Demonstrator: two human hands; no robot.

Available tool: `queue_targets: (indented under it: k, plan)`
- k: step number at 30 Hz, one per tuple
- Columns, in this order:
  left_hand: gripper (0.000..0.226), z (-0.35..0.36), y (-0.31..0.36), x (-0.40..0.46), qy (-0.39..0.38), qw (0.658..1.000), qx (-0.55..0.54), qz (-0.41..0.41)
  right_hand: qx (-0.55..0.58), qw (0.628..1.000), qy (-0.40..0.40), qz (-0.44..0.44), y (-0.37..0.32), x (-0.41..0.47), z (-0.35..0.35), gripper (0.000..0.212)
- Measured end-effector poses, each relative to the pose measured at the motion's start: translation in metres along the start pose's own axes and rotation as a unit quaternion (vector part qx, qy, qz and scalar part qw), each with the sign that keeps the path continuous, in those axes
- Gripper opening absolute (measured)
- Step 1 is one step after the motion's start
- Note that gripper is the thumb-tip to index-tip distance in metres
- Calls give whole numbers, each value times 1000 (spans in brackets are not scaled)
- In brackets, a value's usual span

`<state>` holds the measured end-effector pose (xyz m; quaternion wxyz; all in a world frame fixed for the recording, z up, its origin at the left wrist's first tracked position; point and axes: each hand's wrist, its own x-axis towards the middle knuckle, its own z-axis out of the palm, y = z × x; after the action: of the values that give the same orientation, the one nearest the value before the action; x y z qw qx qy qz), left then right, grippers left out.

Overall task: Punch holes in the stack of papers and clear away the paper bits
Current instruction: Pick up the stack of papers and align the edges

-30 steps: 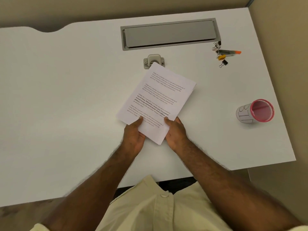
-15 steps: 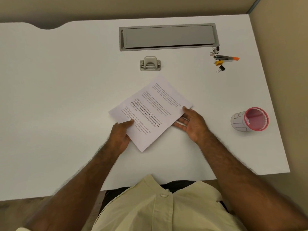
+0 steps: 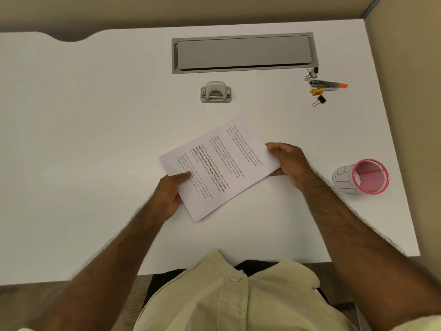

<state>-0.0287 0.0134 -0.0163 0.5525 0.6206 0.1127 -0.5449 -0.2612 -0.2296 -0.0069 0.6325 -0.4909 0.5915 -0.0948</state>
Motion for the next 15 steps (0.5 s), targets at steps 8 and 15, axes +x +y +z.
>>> queue_targets:
  k: [8,15]
  plan:
    - [41,1,-1,5,15,1000,-9,9,-34,998,24,-38,12,3,1,12]
    - [39,2,-1,9,30,999,-18,13,-35,999,6,-11,13,-1,3,22]
